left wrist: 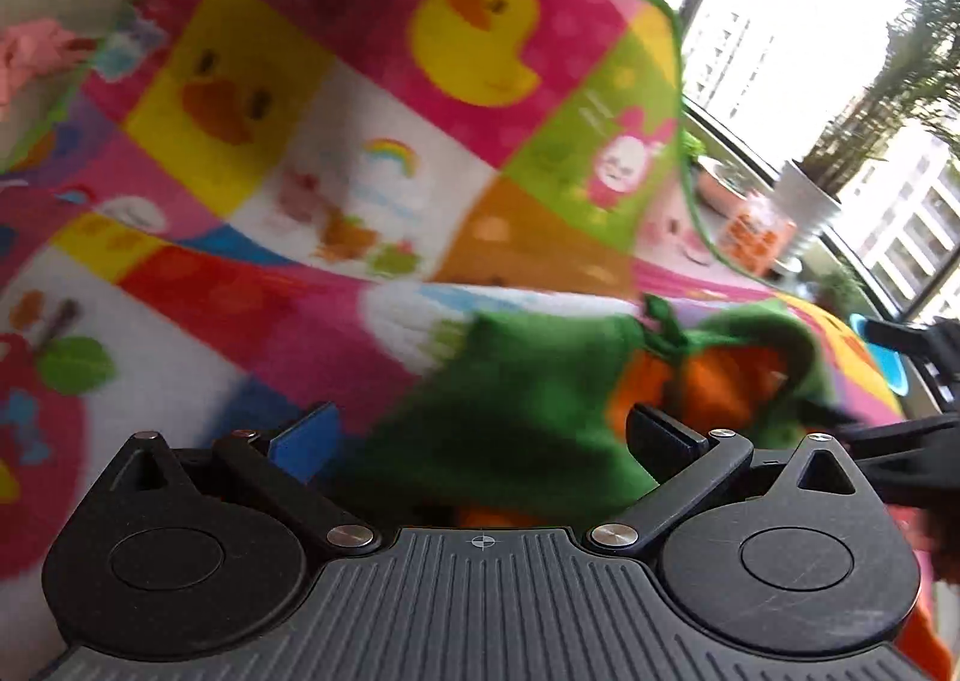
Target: Fold clothes
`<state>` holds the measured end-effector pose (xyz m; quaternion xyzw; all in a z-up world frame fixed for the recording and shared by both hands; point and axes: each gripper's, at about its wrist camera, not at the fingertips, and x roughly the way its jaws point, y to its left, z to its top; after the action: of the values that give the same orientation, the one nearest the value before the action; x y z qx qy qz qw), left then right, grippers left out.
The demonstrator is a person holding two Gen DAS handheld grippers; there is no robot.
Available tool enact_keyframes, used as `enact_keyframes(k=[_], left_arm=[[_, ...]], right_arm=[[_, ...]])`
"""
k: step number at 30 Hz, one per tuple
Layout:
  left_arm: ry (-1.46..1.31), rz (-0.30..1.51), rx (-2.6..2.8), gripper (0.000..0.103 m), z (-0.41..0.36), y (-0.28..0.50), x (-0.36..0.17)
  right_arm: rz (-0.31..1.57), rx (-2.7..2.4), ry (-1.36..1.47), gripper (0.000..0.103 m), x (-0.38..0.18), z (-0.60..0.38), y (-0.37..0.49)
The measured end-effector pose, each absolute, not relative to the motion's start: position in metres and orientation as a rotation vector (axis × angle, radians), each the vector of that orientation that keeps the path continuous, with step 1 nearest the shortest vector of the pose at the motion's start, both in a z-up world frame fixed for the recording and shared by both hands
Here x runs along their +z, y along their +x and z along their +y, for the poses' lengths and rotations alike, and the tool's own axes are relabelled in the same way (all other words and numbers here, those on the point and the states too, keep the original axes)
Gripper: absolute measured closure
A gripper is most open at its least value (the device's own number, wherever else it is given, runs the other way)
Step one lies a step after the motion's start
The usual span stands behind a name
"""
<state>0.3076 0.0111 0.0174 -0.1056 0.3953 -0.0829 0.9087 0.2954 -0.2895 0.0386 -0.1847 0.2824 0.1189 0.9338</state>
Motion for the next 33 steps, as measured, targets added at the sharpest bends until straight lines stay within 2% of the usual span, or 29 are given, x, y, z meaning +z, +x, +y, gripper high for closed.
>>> enact_keyframes(k=[3, 5, 6, 7, 13, 16, 17, 18, 19, 22, 28, 33], left_arm=[[-0.245, 0.776, -0.209, 0.000, 0.015, 0.302, 0.028], [-0.251, 0.756, -0.244, 0.000, 0.012, 0.295, 0.035], [-0.251, 0.750, -0.261, 0.000, 0.008, 0.290, 0.038], [-0.251, 0.744, -0.278, 0.000, 0.005, 0.286, 0.041], [-0.329, 0.755, -0.330, 0.000, 0.018, 0.258, 0.047], [-0.405, 0.754, -0.353, 0.000, 0.035, 0.248, 0.046], [-0.427, 0.753, -0.358, 0.000, 0.040, 0.244, 0.046], [-0.441, 0.749, -0.356, 0.000, 0.042, 0.240, 0.048], [-0.452, 0.744, -0.354, 0.000, 0.044, 0.237, 0.050], [-0.486, 0.730, -0.346, 0.000, 0.051, 0.225, 0.057], [-0.490, 0.646, -0.362, 0.000, 0.047, 0.202, 0.091], [-0.440, 0.647, -0.406, 0.000, 0.019, 0.193, 0.100]], right_arm=[[0.515, 0.303, -0.306, 0.015, 0.061, -0.292, 0.289], [0.536, 0.392, -0.334, 0.024, 0.064, -0.276, 0.293], [0.555, 0.436, -0.361, 0.033, 0.061, -0.264, 0.297], [0.570, 0.465, -0.396, 0.037, 0.056, -0.251, 0.300], [0.585, 0.496, -0.665, 0.037, 0.012, -0.191, 0.326], [0.638, 0.495, -0.622, 0.039, 0.001, -0.189, 0.342], [0.658, 0.505, -0.586, 0.045, 0.003, -0.189, 0.345], [0.680, 0.528, -0.550, 0.064, 0.006, -0.191, 0.344], [0.685, 0.537, -0.529, 0.076, 0.010, -0.192, 0.340], [0.610, 0.526, -0.540, 0.085, 0.027, -0.197, 0.314], [0.504, 0.522, -0.619, 0.086, 0.059, -0.218, 0.229], [0.554, 0.554, -0.672, 0.086, 0.040, -0.218, 0.176]])
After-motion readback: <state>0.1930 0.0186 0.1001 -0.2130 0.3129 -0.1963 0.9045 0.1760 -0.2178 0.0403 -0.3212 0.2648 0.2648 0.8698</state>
